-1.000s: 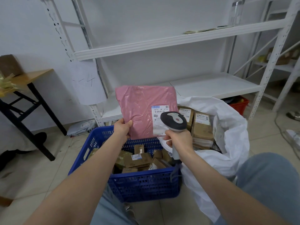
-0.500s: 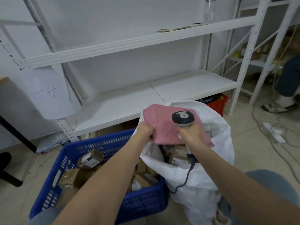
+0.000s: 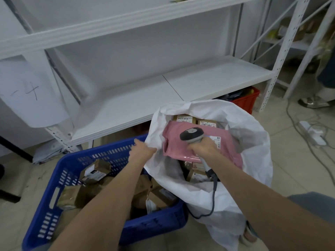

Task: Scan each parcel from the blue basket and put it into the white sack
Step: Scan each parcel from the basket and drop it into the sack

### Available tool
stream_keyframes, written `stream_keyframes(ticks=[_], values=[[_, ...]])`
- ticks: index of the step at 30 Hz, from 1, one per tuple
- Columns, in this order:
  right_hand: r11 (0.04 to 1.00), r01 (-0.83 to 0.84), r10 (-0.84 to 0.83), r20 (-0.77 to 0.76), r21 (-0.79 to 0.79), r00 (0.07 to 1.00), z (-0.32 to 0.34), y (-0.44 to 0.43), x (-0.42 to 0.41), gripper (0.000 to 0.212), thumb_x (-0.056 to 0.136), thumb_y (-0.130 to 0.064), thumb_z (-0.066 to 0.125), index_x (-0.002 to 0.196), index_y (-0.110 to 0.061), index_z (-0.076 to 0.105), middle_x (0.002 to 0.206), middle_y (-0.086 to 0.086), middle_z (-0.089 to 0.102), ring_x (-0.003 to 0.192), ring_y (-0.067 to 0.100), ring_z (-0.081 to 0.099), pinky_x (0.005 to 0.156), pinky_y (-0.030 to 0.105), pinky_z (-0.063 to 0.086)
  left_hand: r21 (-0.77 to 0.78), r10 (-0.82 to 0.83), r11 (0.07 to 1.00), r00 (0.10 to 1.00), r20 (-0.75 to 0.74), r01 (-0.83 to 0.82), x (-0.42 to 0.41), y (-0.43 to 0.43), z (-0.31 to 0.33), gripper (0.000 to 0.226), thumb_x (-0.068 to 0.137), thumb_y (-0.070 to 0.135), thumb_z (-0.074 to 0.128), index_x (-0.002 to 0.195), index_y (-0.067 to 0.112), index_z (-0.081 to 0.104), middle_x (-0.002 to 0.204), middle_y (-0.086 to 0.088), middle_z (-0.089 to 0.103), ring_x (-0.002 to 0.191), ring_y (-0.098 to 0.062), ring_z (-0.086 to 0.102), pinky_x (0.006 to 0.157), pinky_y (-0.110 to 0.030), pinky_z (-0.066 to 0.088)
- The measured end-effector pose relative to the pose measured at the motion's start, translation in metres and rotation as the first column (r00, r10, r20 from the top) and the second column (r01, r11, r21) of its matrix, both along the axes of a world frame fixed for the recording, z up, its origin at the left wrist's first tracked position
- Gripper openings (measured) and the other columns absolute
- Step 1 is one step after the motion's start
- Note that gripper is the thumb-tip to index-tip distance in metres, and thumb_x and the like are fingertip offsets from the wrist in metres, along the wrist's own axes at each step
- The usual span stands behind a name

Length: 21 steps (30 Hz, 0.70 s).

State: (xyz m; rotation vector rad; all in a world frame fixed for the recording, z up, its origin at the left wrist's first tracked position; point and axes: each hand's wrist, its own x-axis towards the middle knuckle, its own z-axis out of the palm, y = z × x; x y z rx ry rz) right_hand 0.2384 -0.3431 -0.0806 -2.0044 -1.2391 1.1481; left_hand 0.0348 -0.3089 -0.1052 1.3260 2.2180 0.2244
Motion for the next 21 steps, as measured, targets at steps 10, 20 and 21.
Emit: stream_keyframes(ticks=[10,20,21], values=[[0.934,-0.262,0.317,0.228,-0.242,0.921,-0.024,0.008,-0.039,0.047,0.049,-0.038,0.056,0.091,-0.016,0.057,0.107,0.007,0.060,0.119,0.029,0.053,0.106,0.051,0.041,0.215,-0.008,0.972,0.898,0.440,-0.097,-0.023,0.004,0.028,0.009,0.091,0.003,0.053,0.089,0.001,0.062,0.097,-0.018,0.064,0.090,-0.035,0.066,0.075,-0.043,0.058],[0.950,-0.229,0.233,-0.006,-0.211,0.972,-0.033,-0.017,-0.044,0.030,0.071,-0.016,0.073,0.099,-0.007,0.068,0.107,0.009,0.068,0.097,0.019,0.061,0.092,0.036,0.053,0.136,0.121,0.960,0.799,0.589,-0.245,-0.049,-0.023,0.008,0.021,0.089,-0.007,0.058,0.108,-0.005,0.065,0.111,-0.021,0.065,0.099,-0.033,0.064,0.082,-0.038,0.055],[0.958,-0.213,0.214,-0.019,-0.192,0.977,-0.031,-0.016,-0.042,0.031,0.071,-0.015,0.074,0.101,-0.007,0.068,0.107,0.009,0.068,0.097,0.019,0.061,0.090,0.034,0.053,0.118,0.114,0.967,0.792,0.600,-0.228,-0.050,-0.024,0.009,0.022,0.088,-0.007,0.059,0.109,-0.004,0.065,0.113,-0.021,0.065,0.101,-0.033,0.064,0.084,-0.039,0.055]])
